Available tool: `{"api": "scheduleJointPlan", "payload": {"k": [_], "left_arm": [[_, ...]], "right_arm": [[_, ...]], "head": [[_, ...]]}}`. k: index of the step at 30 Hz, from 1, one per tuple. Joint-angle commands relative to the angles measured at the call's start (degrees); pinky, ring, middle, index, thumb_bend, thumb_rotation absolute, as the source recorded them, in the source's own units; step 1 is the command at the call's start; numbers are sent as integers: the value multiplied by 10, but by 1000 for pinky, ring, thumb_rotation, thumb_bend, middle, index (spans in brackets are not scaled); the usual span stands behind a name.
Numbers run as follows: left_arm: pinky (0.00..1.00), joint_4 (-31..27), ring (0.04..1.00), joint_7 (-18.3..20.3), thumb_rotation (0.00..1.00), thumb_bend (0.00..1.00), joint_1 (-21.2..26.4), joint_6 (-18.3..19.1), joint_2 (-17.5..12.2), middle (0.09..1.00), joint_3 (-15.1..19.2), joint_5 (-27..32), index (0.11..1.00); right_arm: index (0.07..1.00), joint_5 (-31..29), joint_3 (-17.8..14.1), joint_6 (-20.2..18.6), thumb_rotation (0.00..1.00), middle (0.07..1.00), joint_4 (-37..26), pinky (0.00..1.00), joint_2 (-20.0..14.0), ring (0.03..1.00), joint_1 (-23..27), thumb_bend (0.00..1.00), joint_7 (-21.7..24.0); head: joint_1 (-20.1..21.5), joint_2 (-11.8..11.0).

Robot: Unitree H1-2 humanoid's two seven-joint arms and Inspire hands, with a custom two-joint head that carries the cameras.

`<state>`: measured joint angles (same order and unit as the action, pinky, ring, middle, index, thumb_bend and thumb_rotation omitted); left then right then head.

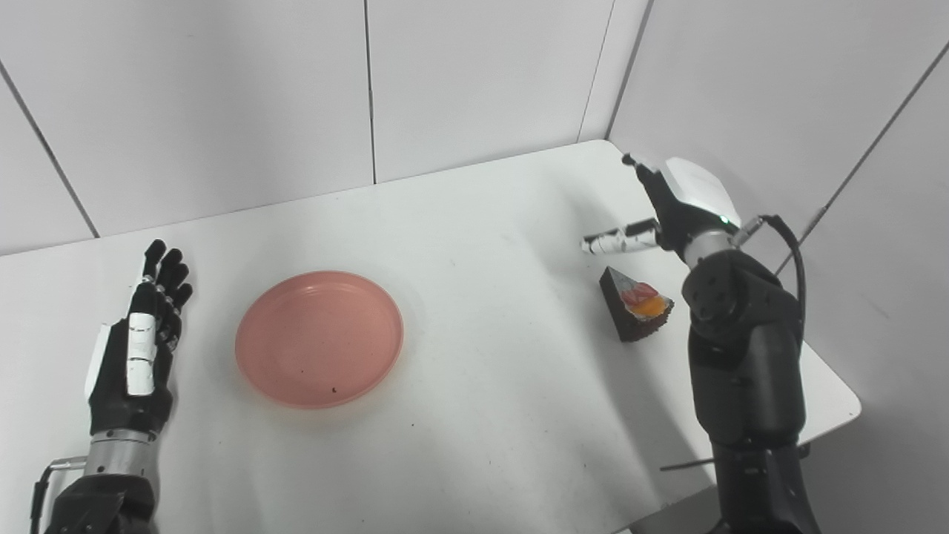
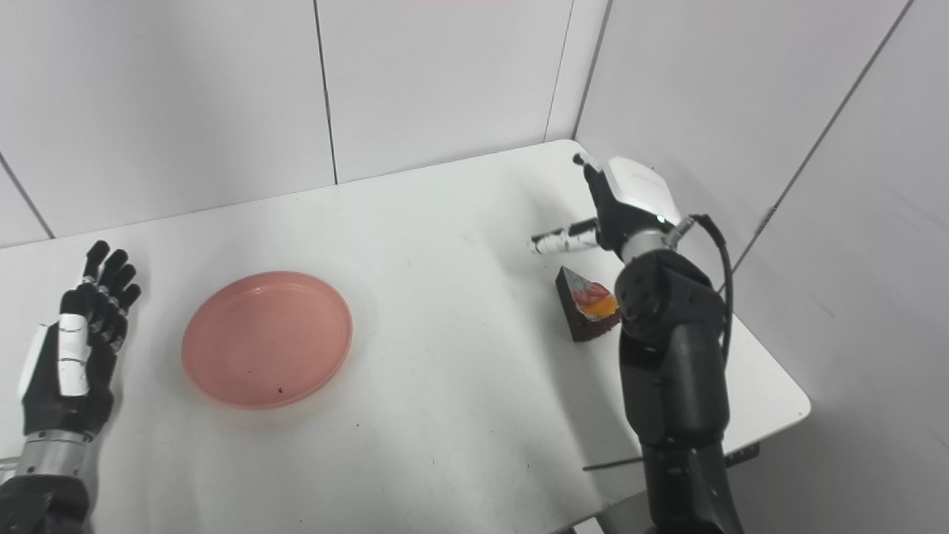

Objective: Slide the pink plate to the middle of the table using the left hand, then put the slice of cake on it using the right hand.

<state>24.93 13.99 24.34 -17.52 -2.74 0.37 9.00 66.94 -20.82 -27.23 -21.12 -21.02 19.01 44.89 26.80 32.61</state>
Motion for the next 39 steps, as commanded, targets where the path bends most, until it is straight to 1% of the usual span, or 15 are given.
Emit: {"api": "scheduleJointPlan", "payload": {"k": [1, 3, 6, 15, 19, 25, 30, 31, 32, 33, 34, 35, 36, 37, 39], "left_arm": [[1000, 15, 1000, -2, 1000, 706, -38, 6, 8, 1000, -5, -1, 1000], [1000, 17, 1000, -1, 1000, 716, -36, 8, 8, 1000, -5, 0, 1000], [1000, 27, 1000, 0, 1000, 717, -32, 2, 7, 1000, -3, 1, 1000], [1000, 22, 1000, -7, 1000, 723, -34, 5, 9, 1000, -4, -5, 1000], [1000, 17, 1000, 0, 1000, 726, -38, 6, 7, 1000, -6, -1, 1000], [1000, 16, 1000, -1, 1000, 729, -38, 7, 8, 1000, -6, 1, 1000], [1000, -4, 1000, 0, 1000, 728, -43, 21, 9, 1000, -10, 2, 1000], [1000, -8, 1000, 0, 1000, 720, -44, 23, 10, 1000, -10, 1, 1000], [1000, -10, 1000, -2, 1000, 720, -45, 24, 10, 1000, -11, -1, 1000], [1000, -12, 1000, -3, 1000, 721, -45, 25, 10, 1000, -11, -2, 1000], [1000, -12, 1000, -5, 1000, 721, -46, 26, 10, 1000, -11, -3, 1000], [1000, -12, 1000, -5, 1000, 725, -46, 27, 10, 1000, -11, -4, 1000], [1000, -13, 1000, -6, 1000, 721, -46, 28, 9, 1000, -12, -5, 1000], [1000, -14, 1000, -6, 1000, 720, -46, 28, 9, 1000, -13, -6, 1000], [1000, -13, 1000, -6, 1000, 719, -46, 26, 10, 1000, -14, -5, 1000]], "right_arm": [[906, 2, -4, 3, 323, 882, -8, 636, -13, 788, 6, 914, 2], [913, -8, -3, 3, 302, 937, -5, 716, -12, 891, -4, 907, 1], [907, -12, 8, 3, 311, 938, -2, 766, -17, 916, -21, 918, -11], [877, -51, 34, 6, 368, 907, 43, 751, -25, 878, -73, 981, -86], [891, -58, 31, 3, 323, 942, 55, 780, -17, 914, -72, 951, -88], [888, -39, 36, 3, 298, 940, 55, 719, -15, 878, -71, 921, -62], [869, -54, 13, 3, 299, 938, 53, 775, -13, 910, -75, 871, -82], [845, -52, 14, 3, 212, 837, 56, 624, -16, 782, -77, 821, -86], [844, -57, 14, 3, 207, 831, 59, 616, -17, 775, -79, 819, -98], [841, -61, 14, 3, 84, 622, 61, 396, -18, 520, -80, 671, -107], [840, -72, 15, 4, 54, 570, 62, 340, -17, 456, -83, 634, -130], [801, -81, 17, 6, 22, 520, 64, 292, -16, 412, -86, 592, -152], [702, -94, 16, 9, 5, 520, 66, 340, -14, 440, -88, 552, -176], [690, -115, 12, 13, 4, 523, 68, 342, -9, 436, -89, 546, -203], [574, -146, 6, 11, 0, 451, 71, 251, 0, 443, -88, 525, -242]], "head": [[0, 1], [1, 1], [2, 0], [-1, 0], [-4, 1], [-4, 2], [-6, 2], [-6, 2], [-6, 3], [-6, 3], [-5, 4], [-5, 5], [-5, 5], [-7, 5], [-9, 5]]}}
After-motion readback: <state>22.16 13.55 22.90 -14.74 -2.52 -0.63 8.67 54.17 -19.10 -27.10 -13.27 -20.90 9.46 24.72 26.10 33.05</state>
